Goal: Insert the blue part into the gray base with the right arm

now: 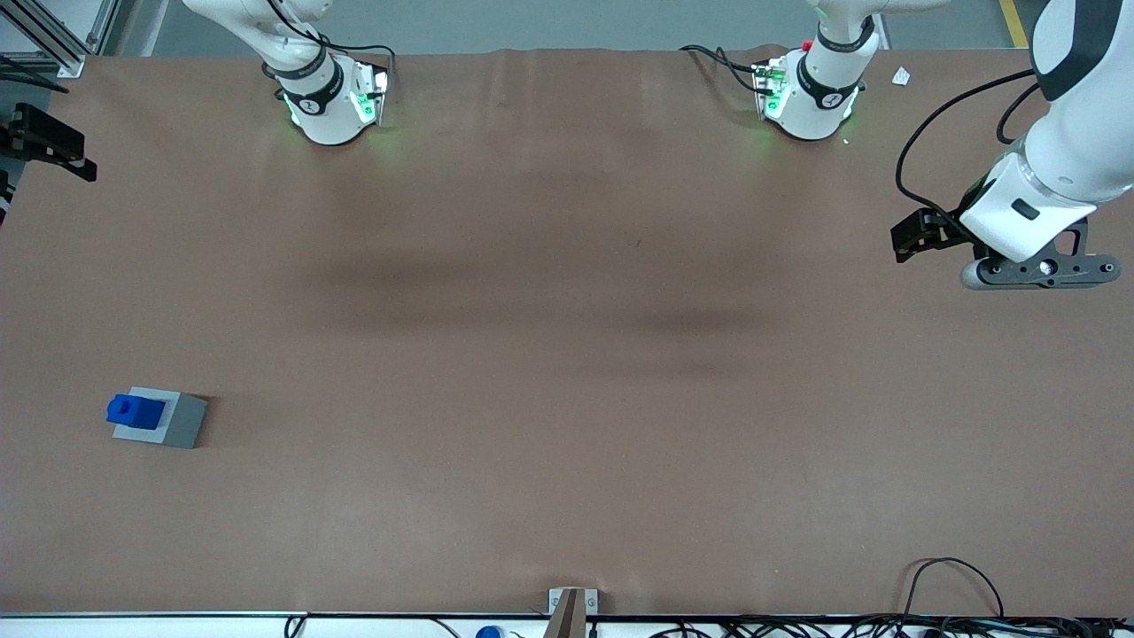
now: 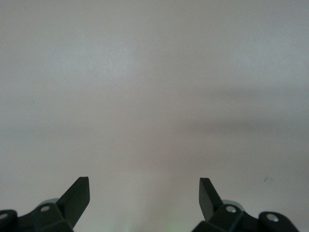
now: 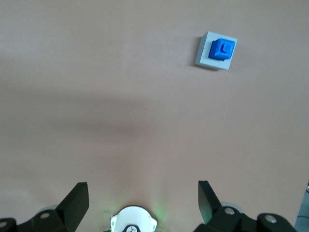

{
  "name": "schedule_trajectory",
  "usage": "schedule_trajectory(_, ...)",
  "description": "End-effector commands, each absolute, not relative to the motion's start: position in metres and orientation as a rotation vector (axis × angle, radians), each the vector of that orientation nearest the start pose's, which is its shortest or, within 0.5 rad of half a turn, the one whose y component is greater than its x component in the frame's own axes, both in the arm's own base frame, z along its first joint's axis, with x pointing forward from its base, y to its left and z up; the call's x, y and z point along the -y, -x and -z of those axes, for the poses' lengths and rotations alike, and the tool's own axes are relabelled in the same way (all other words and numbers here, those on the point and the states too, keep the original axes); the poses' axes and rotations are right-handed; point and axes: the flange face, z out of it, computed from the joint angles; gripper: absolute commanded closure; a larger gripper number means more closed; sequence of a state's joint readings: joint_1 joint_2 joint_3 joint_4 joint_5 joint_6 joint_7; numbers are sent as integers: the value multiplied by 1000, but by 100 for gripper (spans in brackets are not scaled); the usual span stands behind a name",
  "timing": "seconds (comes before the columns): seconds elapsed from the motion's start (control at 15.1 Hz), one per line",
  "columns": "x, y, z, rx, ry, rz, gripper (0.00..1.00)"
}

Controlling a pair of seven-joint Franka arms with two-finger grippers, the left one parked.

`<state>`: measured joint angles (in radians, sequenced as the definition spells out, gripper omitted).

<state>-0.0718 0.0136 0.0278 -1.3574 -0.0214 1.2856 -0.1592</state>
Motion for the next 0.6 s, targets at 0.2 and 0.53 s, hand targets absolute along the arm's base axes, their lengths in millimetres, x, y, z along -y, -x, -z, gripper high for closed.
schedule_trajectory(0.2,20,-548,-698,196,3210,59,0)
schedule_trajectory(0.53,3,-556,-700,266,3222,130,0)
